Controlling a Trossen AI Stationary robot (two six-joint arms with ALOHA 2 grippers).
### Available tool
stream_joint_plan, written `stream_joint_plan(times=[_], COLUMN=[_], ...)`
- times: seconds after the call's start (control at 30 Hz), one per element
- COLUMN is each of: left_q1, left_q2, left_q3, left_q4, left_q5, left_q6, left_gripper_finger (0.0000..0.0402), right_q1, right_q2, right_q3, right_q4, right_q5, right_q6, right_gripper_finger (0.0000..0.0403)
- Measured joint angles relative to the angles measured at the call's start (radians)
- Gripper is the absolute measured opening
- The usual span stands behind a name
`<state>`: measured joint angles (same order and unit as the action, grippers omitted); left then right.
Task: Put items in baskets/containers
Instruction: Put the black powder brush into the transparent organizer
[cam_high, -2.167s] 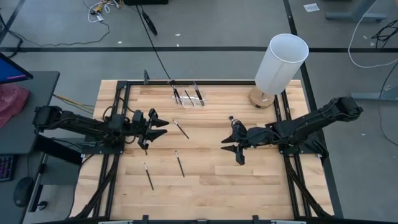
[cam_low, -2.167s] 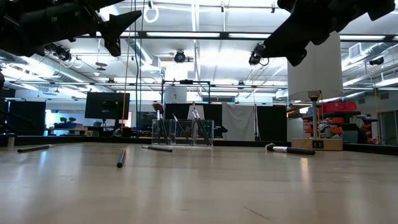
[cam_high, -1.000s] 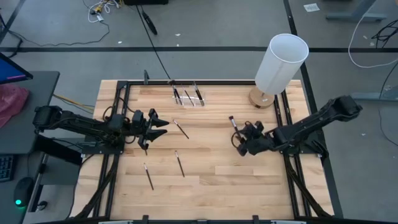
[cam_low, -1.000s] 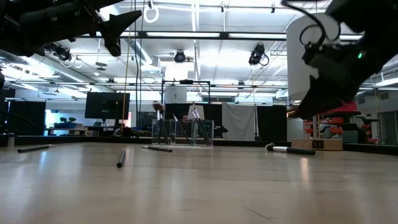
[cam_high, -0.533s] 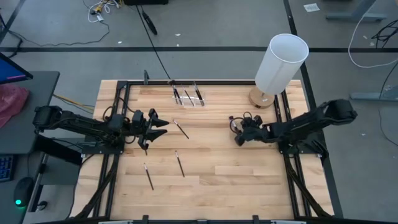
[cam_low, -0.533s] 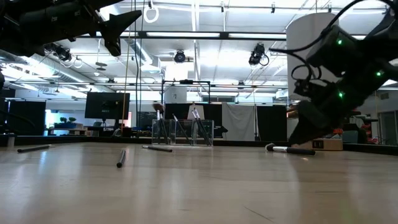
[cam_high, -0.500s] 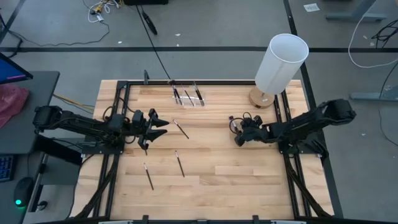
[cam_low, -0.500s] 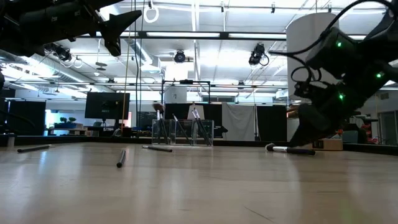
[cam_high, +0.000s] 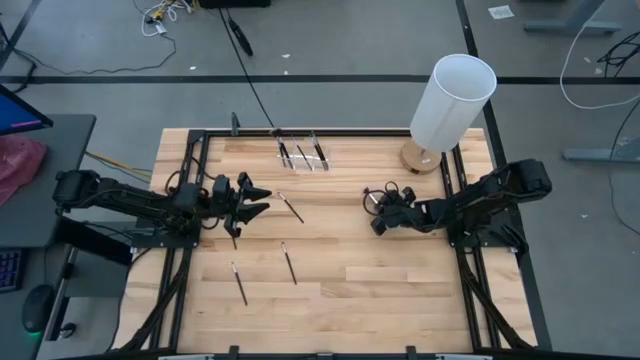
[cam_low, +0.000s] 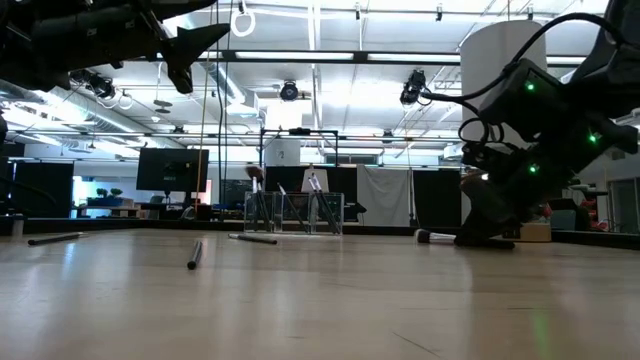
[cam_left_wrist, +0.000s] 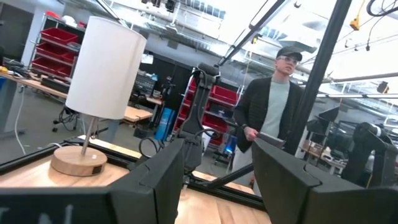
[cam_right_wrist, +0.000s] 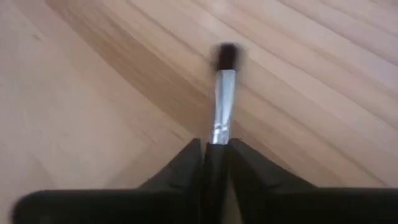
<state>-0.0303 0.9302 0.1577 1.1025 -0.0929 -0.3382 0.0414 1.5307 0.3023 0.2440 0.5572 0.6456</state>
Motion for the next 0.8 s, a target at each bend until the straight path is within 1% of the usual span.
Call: stream_joint_plan(times=[0.07,0.1,0.2,0.3,0.37,0.43,0.5,0.63,0.8], left_q1=[0.0,0.0,-0.003,-0.031,-0.06,-0.091,-0.116,-0.154,-0.177], left_q2=[0.0,0.0,0.0,0.0,0.011,0.046,0.099,0.235,0.39], left_q3=[0.0,0.0,0.0,0.0,0.0,0.0,0.0,0.001,0.001], left_q4=[0.003,0.004,-0.001,-0.009,-0.022,-0.03,-0.018,0.023,0.134], left_q5=[0.0,0.0,0.013,0.023,0.003,-0.02,-0.024,-0.025,-0.025], left_q6=[0.001,0.006,0.037,0.103,0.155,0.193,0.211,0.212,0.212], left_gripper_finger=[0.019,0.019,0.0187,0.0175,0.0163,0.0149,0.0137,0.0121,0.0127], right_q1=[-0.002,-0.002,0.009,0.042,0.069,0.094,0.12,0.161,0.2], right_q2=[0.0,0.0,-0.006,-0.022,-0.035,-0.044,-0.052,-0.055,-0.055], right_q3=[0.0,0.0,-0.002,-0.004,-0.006,-0.007,-0.007,-0.006,-0.006], right_q4=[-0.003,-0.005,-0.002,0.009,0.025,0.058,0.117,0.23,0.454], right_q5=[-0.003,-0.004,-0.008,0.006,0.008,-0.022,-0.055,-0.027,-0.01], right_q6=[-0.004,-0.008,-0.026,-0.027,-0.027,-0.027,-0.026,-0.053,-0.155], right_gripper_finger=[0.0034,0.0029,0.0029,0.0029,0.0029,0.0029,0.0029,0.0029,0.0029])
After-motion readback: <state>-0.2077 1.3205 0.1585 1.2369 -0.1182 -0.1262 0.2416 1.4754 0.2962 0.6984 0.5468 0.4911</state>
